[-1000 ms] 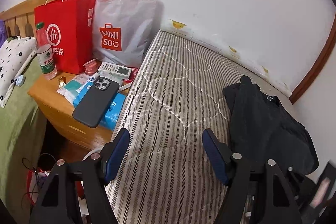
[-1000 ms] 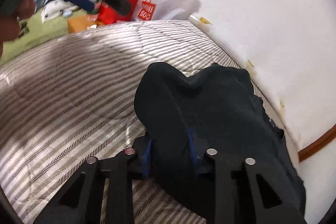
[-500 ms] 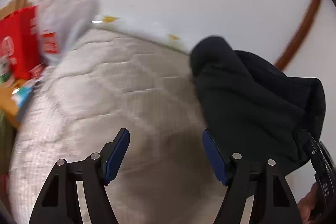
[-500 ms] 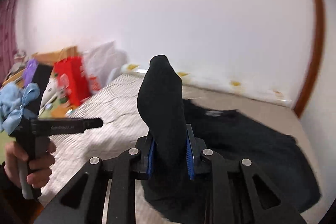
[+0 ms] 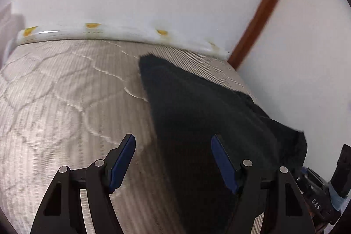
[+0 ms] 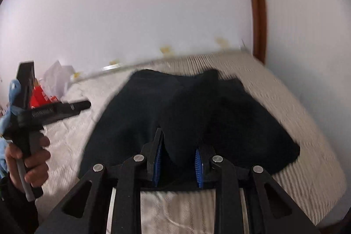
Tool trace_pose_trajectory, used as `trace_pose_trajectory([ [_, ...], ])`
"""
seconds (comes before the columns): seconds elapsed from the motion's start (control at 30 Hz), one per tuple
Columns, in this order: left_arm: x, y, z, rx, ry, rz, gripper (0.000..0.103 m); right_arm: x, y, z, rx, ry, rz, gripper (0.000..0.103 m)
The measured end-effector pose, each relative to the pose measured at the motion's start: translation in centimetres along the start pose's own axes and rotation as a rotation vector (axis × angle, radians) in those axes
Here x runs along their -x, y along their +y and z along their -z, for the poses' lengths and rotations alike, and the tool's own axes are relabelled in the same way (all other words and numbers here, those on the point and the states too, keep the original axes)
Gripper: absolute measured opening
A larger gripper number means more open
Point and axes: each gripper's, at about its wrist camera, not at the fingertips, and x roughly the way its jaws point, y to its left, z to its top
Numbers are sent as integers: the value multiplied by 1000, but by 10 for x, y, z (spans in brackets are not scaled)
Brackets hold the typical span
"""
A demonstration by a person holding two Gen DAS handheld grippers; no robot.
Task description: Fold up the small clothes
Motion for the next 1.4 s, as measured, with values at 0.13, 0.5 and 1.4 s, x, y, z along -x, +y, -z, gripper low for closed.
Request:
trace_pose_trajectory([
  [0.13, -18, -11, 4, -32, 53, -23, 70, 2, -25, 12, -27, 9, 12, 45],
  [0.5, -33, -25, 0, -114, 116, -68, 72, -34, -55, -33, -86, 41, -56, 67],
  [1.4, -33, -49, -18, -143, 12, -5, 71, -24, -85, -64, 24, -75, -42, 7],
])
